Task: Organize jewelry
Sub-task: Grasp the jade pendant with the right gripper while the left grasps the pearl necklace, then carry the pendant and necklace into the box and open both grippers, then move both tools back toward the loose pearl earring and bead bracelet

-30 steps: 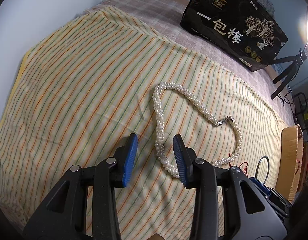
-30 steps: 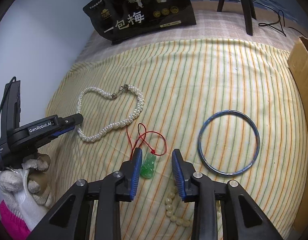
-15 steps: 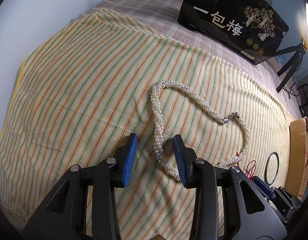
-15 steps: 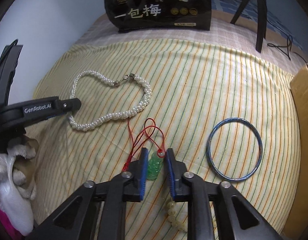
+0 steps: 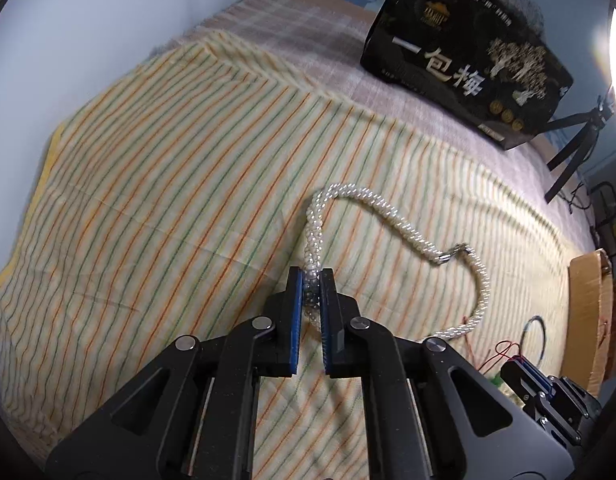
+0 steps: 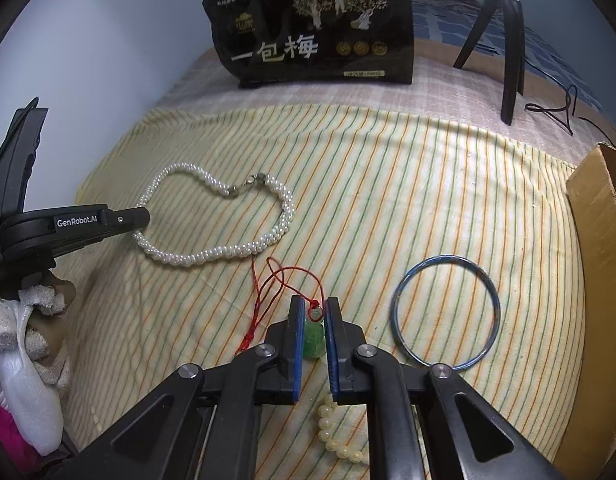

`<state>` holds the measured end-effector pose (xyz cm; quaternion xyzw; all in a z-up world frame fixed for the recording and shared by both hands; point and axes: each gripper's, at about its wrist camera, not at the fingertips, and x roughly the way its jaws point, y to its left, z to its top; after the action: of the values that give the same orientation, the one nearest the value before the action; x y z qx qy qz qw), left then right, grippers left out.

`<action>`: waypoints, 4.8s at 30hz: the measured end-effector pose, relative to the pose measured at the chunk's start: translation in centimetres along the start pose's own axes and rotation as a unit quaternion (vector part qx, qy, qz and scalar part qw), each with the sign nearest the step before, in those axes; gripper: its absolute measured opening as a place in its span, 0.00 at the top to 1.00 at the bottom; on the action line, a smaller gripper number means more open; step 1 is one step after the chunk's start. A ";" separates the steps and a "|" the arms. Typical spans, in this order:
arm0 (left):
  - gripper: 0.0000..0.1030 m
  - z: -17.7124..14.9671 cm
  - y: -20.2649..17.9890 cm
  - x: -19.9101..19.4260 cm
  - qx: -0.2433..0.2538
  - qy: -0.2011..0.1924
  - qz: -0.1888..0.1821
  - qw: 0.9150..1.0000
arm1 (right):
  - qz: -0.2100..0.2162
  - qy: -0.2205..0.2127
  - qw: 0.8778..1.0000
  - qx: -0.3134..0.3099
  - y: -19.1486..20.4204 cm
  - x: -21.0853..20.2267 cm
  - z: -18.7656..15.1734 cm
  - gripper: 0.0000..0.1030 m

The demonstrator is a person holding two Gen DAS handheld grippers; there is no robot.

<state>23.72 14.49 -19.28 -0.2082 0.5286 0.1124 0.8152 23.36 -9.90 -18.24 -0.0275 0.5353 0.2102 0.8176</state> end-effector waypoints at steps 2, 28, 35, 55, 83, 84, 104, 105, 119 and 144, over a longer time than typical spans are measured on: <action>0.94 0.1 0.0 -0.8 -0.006 -0.005 -0.015 1.000 | 0.002 -0.003 1.000 0.004 -0.2 -0.2 0.0 0.93; 0.95 0.3 -5.8 -14.1 0.031 -0.097 -0.180 0.978 | 0.009 -0.097 0.995 0.023 -3.4 -9.3 0.6 0.93; 0.95 -0.4 -9.1 -16.6 0.063 -0.110 -0.211 0.969 | 0.008 -0.122 0.992 0.037 -5.5 -12.1 -0.1 0.93; 0.95 -3.6 -20.5 -17.9 0.139 -0.097 -0.273 0.947 | -0.039 -0.161 0.981 0.103 -15.4 -18.5 -4.6 0.93; 0.95 -6.5 -37.7 -14.6 0.235 -0.057 -0.296 0.924 | -0.062 -0.146 0.973 0.169 -25.4 -20.6 -10.1 0.93; 0.95 -6.5 -37.9 -14.3 0.236 -0.055 -0.293 0.925 | -0.061 -0.145 0.973 0.170 -25.6 -20.6 -10.1 0.91; 0.72 -6.4 -35.7 -12.3 0.232 -0.053 -0.241 0.941 | -0.063 -0.156 0.968 0.187 -25.4 -20.7 -10.0 0.34; 0.72 -6.3 -35.4 -12.5 0.231 -0.056 -0.239 0.942 | -0.062 -0.157 0.968 0.187 -25.3 -20.7 -9.8 0.34; 0.69 -3.8 -26.3 -15.0 0.219 -0.101 -0.178 0.954 | -0.036 -0.180 0.970 0.158 -20.7 -20.7 -7.4 0.28; 0.70 -6.3 -10.9 -8.3 0.178 -0.025 -0.102 0.978 | 0.038 -0.080 0.994 0.072 -10.6 -11.6 -4.6 0.36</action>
<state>19.52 2.18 -11.60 -0.1097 0.4956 -0.0625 0.8594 19.39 -24.39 -11.86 0.0684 0.4828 0.2036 0.8490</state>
